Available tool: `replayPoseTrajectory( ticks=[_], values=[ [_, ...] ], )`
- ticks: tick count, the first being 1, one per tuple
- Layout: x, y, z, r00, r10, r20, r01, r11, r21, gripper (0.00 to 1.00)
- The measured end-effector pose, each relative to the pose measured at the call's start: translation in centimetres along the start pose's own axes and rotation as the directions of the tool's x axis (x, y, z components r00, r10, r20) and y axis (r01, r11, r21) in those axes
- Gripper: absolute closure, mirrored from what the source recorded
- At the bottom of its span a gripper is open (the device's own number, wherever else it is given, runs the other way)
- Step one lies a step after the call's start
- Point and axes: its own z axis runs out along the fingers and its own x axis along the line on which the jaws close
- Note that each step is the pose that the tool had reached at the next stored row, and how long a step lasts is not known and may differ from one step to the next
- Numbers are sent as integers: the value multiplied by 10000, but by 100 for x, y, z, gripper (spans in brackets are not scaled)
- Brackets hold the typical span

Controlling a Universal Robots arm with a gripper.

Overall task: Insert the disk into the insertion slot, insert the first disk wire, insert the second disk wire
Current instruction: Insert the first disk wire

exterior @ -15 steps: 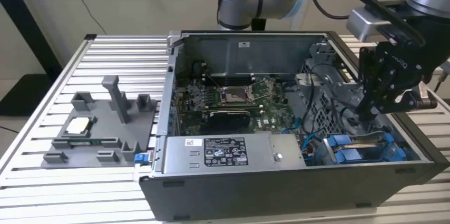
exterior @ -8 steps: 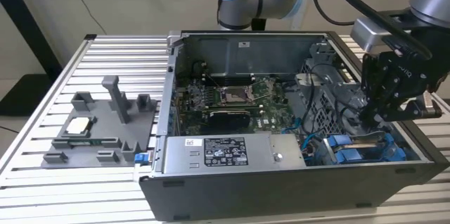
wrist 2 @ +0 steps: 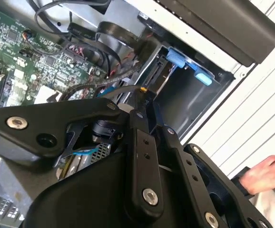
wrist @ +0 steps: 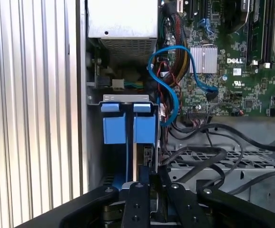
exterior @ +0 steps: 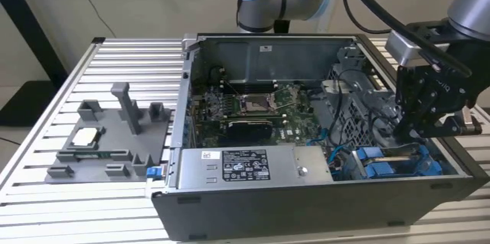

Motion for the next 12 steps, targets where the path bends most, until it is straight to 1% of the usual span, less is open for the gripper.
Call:
replayPoseTrajectory(
  ticks=[6,12],
  values=[
    [-1,-80,76,10000,0,1,0,10000,0,81],
    [-1,-98,123,10000,24,-1,-24,10000,0,81]
  ],
)
